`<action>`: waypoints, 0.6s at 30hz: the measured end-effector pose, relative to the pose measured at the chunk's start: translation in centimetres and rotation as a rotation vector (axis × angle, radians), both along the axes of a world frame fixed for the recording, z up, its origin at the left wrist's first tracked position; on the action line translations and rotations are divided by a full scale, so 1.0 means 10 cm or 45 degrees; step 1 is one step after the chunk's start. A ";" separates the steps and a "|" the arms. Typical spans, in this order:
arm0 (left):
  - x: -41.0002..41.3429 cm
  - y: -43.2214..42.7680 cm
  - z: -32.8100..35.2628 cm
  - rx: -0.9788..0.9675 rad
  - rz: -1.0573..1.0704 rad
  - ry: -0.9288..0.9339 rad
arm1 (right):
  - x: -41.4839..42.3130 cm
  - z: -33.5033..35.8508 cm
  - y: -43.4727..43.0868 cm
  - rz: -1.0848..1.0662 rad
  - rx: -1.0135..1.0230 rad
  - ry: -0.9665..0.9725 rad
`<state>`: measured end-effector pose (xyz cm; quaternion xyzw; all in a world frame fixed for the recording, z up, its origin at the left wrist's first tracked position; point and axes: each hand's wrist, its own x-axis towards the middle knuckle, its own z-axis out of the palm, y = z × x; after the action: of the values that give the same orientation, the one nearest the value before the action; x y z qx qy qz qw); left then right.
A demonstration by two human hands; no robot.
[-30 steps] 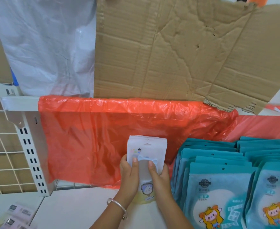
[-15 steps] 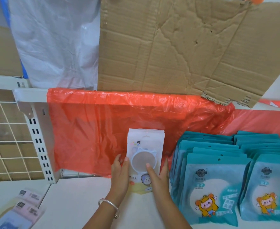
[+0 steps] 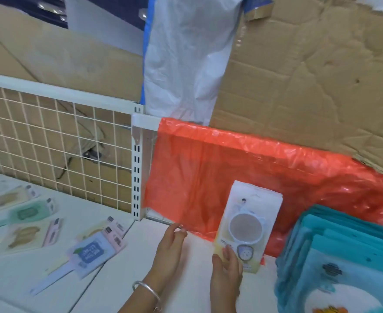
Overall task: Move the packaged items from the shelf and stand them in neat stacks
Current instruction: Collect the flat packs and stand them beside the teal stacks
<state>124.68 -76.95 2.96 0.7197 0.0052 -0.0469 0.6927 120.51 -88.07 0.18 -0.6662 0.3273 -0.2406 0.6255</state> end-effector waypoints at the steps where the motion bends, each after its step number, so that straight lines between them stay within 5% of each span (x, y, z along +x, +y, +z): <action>1: -0.03 0.18 0.02 0.003 0.033 0.014 | 0.02 0.01 0.16 0.060 0.031 -0.009; 10: -0.31 2.13 0.28 -0.280 0.358 0.223 | 0.17 0.32 2.08 0.927 0.276 0.130; 18: -0.66 4.07 0.45 -0.238 0.583 0.327 | 0.07 0.65 3.91 1.187 0.517 0.204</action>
<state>118.10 -36.28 7.46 0.6208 0.2511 0.0197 0.7424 121.23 -48.95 6.70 -0.6229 0.0826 0.1840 0.7559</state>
